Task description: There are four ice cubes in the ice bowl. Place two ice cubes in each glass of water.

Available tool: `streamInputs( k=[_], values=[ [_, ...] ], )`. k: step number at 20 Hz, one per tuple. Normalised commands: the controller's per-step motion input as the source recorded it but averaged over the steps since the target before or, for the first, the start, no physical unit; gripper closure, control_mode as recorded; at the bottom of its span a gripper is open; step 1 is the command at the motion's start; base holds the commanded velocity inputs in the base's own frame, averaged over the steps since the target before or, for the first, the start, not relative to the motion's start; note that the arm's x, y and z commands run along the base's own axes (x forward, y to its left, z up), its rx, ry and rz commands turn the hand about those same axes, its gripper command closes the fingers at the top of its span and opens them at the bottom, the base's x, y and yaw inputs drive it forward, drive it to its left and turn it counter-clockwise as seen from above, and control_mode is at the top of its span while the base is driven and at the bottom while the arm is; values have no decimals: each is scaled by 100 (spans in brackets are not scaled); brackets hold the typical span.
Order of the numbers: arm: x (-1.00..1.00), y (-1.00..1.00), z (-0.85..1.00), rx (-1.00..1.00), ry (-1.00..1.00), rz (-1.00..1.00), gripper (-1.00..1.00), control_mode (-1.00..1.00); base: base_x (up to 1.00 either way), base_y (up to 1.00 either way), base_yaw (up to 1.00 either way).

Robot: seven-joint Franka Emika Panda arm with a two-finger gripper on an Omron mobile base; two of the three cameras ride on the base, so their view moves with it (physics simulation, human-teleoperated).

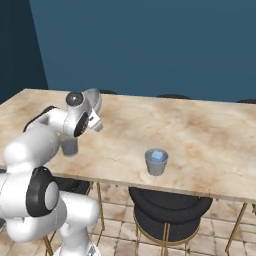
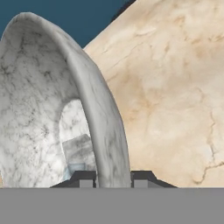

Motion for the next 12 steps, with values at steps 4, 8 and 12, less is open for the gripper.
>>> streamInputs(
  k=[4, 8, 12],
  values=[
    [0, -9, 0, -2, -17, 10, 100, -100, 0, 0, 0],
    [0, 8, -3, -11, -2, 3, 100, -100, 0, 0, 0],
    [0, 0, -11, -20, 0, 2, 100, -100, 0, 0, 0]
  ],
)
